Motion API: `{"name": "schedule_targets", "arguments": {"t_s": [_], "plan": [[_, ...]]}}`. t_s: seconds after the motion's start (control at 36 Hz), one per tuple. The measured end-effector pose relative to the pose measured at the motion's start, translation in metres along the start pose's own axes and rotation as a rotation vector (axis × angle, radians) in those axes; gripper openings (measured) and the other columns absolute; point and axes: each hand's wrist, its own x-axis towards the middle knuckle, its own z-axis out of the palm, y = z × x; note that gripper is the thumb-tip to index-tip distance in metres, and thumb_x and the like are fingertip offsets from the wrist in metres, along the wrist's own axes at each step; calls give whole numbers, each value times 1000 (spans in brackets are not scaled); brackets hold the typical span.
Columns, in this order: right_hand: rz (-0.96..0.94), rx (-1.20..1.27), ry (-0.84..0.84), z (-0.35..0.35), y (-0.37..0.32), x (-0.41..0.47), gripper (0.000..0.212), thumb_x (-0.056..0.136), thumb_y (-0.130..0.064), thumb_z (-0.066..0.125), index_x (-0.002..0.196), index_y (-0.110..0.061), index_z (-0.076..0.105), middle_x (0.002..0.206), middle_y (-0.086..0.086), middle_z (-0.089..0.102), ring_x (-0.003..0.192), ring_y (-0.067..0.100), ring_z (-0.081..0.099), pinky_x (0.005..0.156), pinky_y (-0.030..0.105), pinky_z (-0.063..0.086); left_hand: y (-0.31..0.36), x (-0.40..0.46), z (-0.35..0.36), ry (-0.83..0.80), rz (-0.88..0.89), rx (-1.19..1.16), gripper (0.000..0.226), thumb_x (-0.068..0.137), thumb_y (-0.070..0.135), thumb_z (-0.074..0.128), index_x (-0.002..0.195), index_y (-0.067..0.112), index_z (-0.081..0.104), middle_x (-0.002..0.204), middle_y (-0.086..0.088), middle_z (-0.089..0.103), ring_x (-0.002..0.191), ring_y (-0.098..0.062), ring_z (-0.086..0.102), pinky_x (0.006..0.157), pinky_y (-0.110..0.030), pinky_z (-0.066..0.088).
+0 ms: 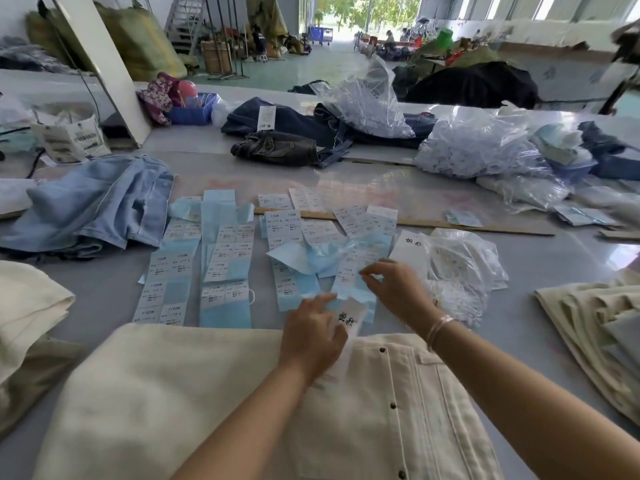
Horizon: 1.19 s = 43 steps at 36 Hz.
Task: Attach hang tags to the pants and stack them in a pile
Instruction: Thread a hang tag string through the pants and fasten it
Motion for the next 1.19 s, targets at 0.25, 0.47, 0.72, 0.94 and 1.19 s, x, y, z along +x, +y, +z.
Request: {"name": "schedule_targets", "arguments": {"t_s": [0.25,0.47,0.72,0.94,1.19], "plan": [[-87,-401,-385,34,12,36,31,96,-29,51,111,-9,68,115,9,64,103,27,60,88,36,47,-5,-1,10,9,81,172,37,78,37,40,76,18,72,83,7,73,98,-17,65,89,-33,28],[-187,-523,-326,42,16,36,32,101,-23,38,109,-11,67,112,5,65,101,23,64,84,34,52,-5,0,10,11,87,174,36,78,38,40,72,17,69,80,5,72,98,-17,63,86,-33,27],[-278,-617,-475,31,24,49,35,99,-37,45,119,-18,66,119,3,64,109,21,60,91,34,48,-6,1,11,14,99,177,30,81,34,49,84,15,71,93,1,73,108,-19,59,94,-35,23],[-408,-713,-402,34,25,47,32,101,-31,39,115,-16,64,113,2,66,100,21,64,81,34,54,-5,0,9,19,95,152,29,78,35,48,72,16,69,81,3,73,96,-18,64,87,-34,26],[-372,-700,-446,28,22,50,36,100,-40,40,124,-26,63,122,-4,62,105,20,62,83,34,54,-6,0,13,48,110,166,22,78,32,53,73,16,68,82,2,72,98,-19,61,88,-35,25]]}}
